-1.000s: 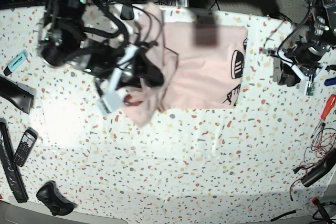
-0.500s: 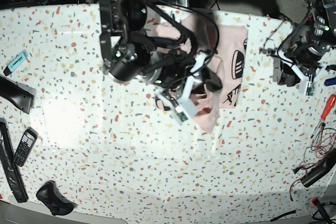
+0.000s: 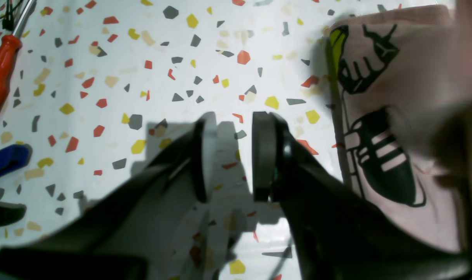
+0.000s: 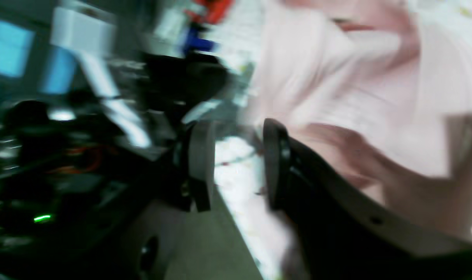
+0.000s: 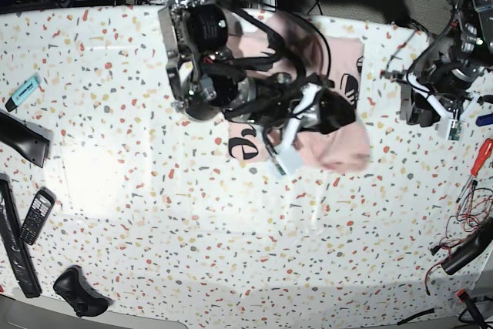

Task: Fold the T-shirt properly
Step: 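Fold the collar side with the right gripper over toward the left gripper, then grasp the folded shirt's edges with both grippers and lift it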

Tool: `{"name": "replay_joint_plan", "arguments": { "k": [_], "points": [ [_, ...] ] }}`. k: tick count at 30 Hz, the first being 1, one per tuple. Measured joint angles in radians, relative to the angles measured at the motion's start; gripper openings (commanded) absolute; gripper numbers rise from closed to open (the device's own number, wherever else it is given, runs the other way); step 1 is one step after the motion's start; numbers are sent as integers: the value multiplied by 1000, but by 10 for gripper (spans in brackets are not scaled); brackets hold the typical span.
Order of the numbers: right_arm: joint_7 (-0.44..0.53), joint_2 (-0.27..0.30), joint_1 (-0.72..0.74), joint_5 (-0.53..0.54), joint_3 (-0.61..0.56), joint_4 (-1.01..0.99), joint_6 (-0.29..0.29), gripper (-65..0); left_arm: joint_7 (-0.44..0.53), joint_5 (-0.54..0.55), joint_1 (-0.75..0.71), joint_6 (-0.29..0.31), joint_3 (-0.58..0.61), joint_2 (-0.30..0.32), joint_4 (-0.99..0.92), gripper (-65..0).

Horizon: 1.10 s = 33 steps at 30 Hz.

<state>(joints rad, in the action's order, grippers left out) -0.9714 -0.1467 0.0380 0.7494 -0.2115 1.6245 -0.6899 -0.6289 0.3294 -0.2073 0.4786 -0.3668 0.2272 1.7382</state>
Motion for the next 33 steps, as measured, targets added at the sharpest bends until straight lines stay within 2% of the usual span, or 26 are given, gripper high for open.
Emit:
{"name": "replay_joint_plan", "arguments": {
  "k": [6, 13, 15, 17, 20, 23, 25, 28, 31, 33],
  "points": [
    [-100, 0, 68, 195, -44, -3, 0, -444, -2, 0, 0, 0, 0, 0, 0, -499],
    [-168, -1, 109, 212, 39, -3, -2, -444, -3, 8, 0, 0, 0, 0, 0, -499],
    [-167, 0, 113, 154, 91, -3, -3, -444, -7, 60, 0, -1, 0, 0, 0, -499],
    [-167, -1, 118, 56, 140, -3, -3, -451, -53, 162, 0, 6, 0, 0, 0, -500],
    [-163, 7, 123, -66, 175, -3, -3, -507, -210, 328, 0, 126, 0, 0, 0, -517],
    [-137, 64, 126, -180, 170, -3, -3, -628, -361, 512, -6, 188, 0, 0, 0, -598],
    [-129, 107, 125, -260, 171, -3, -3, -650, -390, 604, -23, 210, 0, 0, 0, -641],
    [-74, 166, 126, -340, 173, -4, -4, -650, -389, 657, -67, 210, 0, 0, 1, -650],
    [-26, 188, 128, -373, 172, -37, -3, -650, -388, 658, -129, 210, 1, -2, 1, -650],
    [-12, 197, 127, -396, 171, -66, -2, -650, -342, 642, -159, 210, 1, -2, 0, -650]
  ]
}}
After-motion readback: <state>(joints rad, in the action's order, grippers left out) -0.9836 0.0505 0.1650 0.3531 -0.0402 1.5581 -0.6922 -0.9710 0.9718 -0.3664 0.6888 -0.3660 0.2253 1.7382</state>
